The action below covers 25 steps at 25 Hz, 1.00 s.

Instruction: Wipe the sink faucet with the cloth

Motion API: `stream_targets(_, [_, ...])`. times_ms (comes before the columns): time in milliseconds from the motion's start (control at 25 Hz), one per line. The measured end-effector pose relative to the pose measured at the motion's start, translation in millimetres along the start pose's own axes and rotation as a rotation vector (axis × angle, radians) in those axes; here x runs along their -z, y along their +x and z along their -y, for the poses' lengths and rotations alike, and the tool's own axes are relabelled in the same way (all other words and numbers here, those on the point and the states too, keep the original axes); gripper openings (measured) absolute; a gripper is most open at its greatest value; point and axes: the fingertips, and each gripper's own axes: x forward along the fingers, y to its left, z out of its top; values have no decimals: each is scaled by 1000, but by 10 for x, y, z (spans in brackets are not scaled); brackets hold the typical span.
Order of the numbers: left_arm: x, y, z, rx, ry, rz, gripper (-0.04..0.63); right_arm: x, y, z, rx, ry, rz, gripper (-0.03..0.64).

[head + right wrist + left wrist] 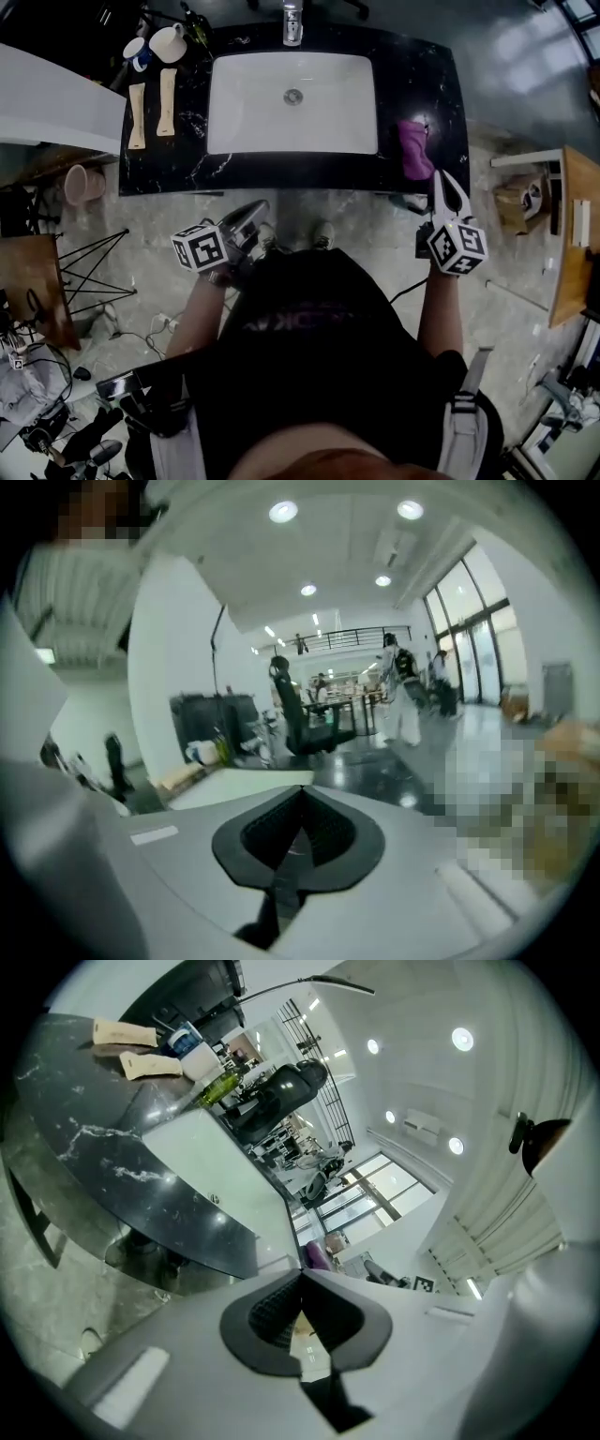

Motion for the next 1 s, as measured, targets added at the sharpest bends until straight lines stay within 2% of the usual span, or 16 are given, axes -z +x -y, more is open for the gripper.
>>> stream_targets(40, [15,39,18,4,2,-5,2,-29,-54,-182,-116,132,42,11])
stream_targets(120, [42,132,90,20,10,-18,1,83,-39,-551,-327,378,41,11])
stream_targets(200, [69,234,202,37,24,-37,2,284,44,-883,-435,491,-22,11])
stream_targets(320, [123,377,362,39,40,-50,2,485,90,-1229,-506,447,-114,11])
stream_targets(400, [72,447,376,17,42,-18,0,565,97,-1349,-571,382,-165,11])
stream_targets(480, [-68,442,339,-19,54,43,1,670,119,-1376,-622,323,-211,11])
stream_targets(560, [-211,286,268,-77,61,126,0,797,124,-1357,-656,312,-253,11])
stream_targets(680, [-361,-228,41,-203,42,273,2,1069,147,-1364,-686,367,-329,11])
stream_targets(800, [-421,-753,-138,-310,33,383,0,1226,172,-1430,-703,410,-369,11])
stream_targets(920, [-399,-966,-200,-294,-23,454,2,1154,163,-1553,-739,388,-354,11])
stream_targets(1000, [-398,-991,-223,-311,-3,449,2,1107,140,-1628,-759,358,-343,11])
